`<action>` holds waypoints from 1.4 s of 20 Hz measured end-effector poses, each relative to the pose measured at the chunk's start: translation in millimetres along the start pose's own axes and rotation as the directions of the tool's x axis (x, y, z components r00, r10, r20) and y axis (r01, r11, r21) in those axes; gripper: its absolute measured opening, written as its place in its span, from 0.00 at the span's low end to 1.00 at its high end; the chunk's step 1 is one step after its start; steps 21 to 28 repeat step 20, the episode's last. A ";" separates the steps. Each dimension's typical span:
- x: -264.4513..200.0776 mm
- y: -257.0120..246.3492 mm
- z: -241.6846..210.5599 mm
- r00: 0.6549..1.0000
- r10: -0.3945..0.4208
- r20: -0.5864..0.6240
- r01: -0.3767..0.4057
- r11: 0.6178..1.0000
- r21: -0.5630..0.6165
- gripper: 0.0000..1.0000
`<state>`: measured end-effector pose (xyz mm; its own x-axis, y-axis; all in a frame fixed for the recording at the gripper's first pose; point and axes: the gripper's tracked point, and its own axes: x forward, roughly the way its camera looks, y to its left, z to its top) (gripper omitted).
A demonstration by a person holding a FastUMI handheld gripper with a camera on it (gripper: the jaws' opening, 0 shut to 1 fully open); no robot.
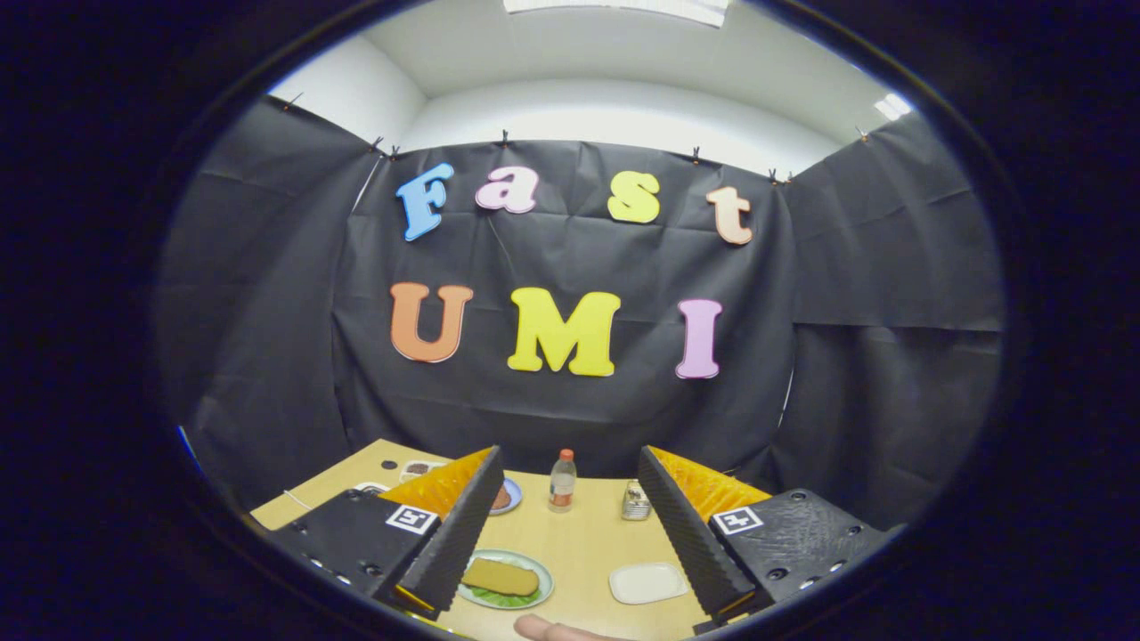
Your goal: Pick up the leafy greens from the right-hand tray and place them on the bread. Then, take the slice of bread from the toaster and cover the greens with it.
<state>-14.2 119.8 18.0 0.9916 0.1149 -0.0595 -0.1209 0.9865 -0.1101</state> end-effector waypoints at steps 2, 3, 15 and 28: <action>-2.4 -1.5 1.7 1.000 -0.003 0.005 0.003 1.000 0.003 0.96; -2.6 -2.1 1.9 1.000 -0.002 0.003 0.002 1.000 0.006 0.96; -3.9 -35.5 -16.2 0.999 -0.018 -0.038 0.020 0.998 0.057 0.96; 2.3 -46.0 -21.1 0.998 -0.017 -0.053 0.021 0.997 0.074 0.96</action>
